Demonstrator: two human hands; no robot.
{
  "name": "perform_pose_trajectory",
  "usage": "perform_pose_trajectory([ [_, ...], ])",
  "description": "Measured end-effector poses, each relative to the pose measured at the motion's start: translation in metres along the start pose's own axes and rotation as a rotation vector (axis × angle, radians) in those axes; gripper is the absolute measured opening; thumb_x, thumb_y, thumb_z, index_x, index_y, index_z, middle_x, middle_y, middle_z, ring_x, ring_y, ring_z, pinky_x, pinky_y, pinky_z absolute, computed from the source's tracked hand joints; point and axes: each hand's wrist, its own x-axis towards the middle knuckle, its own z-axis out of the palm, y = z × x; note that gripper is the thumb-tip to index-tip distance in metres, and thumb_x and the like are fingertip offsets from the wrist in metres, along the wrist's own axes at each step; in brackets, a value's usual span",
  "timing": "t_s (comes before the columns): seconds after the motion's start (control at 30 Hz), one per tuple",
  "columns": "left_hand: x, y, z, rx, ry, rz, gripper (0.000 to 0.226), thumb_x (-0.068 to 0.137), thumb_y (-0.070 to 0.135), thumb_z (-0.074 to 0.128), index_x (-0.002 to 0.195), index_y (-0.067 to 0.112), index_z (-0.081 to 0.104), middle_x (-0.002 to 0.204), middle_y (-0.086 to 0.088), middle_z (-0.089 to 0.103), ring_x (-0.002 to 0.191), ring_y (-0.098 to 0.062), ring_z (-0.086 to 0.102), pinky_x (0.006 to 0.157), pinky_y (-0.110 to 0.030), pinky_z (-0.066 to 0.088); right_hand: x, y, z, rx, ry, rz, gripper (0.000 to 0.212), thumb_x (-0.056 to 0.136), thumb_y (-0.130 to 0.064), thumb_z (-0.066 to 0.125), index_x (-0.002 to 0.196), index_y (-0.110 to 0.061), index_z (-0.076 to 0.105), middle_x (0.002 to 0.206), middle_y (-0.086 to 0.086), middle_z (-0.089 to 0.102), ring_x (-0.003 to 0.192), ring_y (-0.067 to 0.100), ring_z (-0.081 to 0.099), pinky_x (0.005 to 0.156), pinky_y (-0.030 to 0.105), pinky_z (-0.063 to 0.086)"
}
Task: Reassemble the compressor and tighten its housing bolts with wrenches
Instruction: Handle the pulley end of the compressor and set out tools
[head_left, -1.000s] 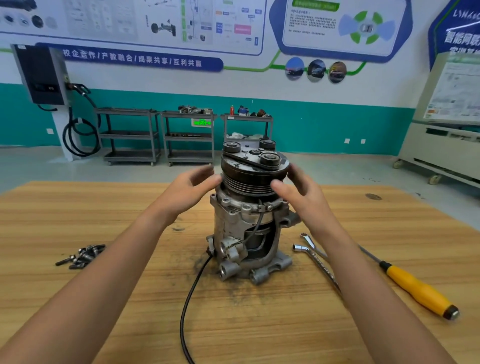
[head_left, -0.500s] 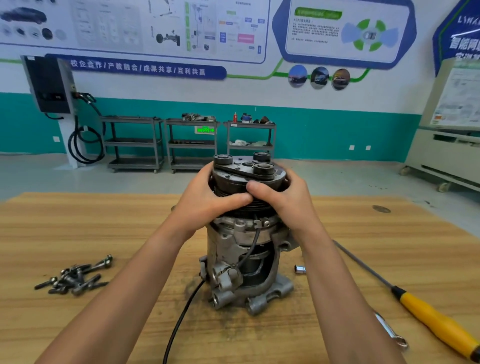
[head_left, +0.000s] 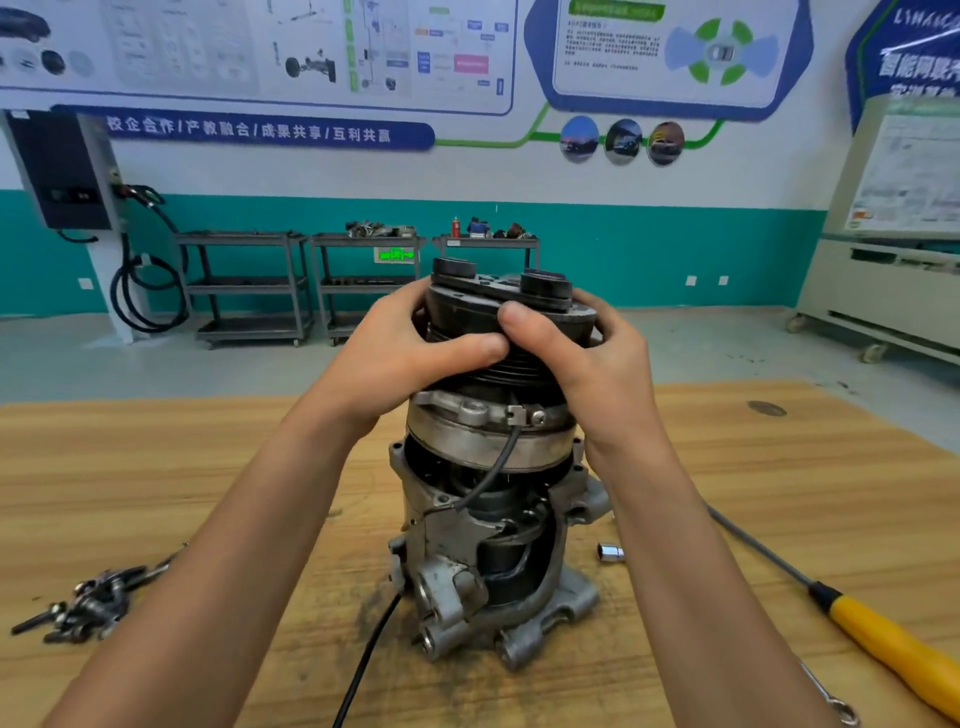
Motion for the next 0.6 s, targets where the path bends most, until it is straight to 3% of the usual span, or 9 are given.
perform_pose_trajectory([
  [0.17, 0.000, -0.010, 0.001, -0.028, -0.036, -0.017, 0.055, 0.046, 0.046, 0.072, 0.097, 0.032, 0.058, 0.087, 0.021, 0.070, 0.085, -0.001, 0.067, 0.067, -0.014, 0.050, 0.000, 0.005, 0.001, 0.004, 0.052, 0.051, 0.081, 0.034, -0.055, 0.080, 0.105, -0.020, 0.062, 0.098, 0.000, 0.072, 0.089, 0.016, 0.070, 0.083, 0.040, 0.056],
  [0.33, -0.010, -0.019, -0.004, -0.080, -0.030, 0.018, 0.055, 0.049, 0.041, 0.072, 0.101, 0.029, 0.057, 0.090, 0.019, 0.070, 0.087, -0.002, 0.067, 0.068, -0.014, 0.049, -0.006, 0.005, 0.007, -0.114, 0.027, 0.024, 0.085, 0.033, -0.062, 0.078, 0.109, -0.027, 0.060, 0.100, -0.007, 0.070, 0.092, 0.008, 0.068, 0.085, 0.036, 0.056],
  [0.47, -0.011, -0.022, -0.008, -0.086, -0.060, 0.036, 0.064, 0.045, 0.044, 0.078, 0.103, 0.027, 0.057, 0.092, 0.018, 0.071, 0.088, -0.003, 0.067, 0.068, -0.014, 0.050, -0.010, 0.004, 0.007, -0.130, 0.011, 0.028, 0.069, 0.033, -0.061, 0.079, 0.093, -0.031, 0.062, 0.093, -0.009, 0.072, 0.087, 0.006, 0.069, 0.082, 0.036, 0.057],
  [0.6, -0.007, -0.026, -0.007, -0.092, -0.070, 0.007, 0.059, 0.045, 0.045, 0.077, 0.097, 0.025, 0.057, 0.085, 0.016, 0.071, 0.081, -0.003, 0.067, 0.063, -0.013, 0.049, -0.012, 0.002, 0.005, -0.096, 0.008, 0.054, 0.063, 0.035, -0.058, 0.081, 0.087, -0.025, 0.067, 0.087, -0.007, 0.074, 0.082, 0.013, 0.071, 0.078, 0.040, 0.058],
])
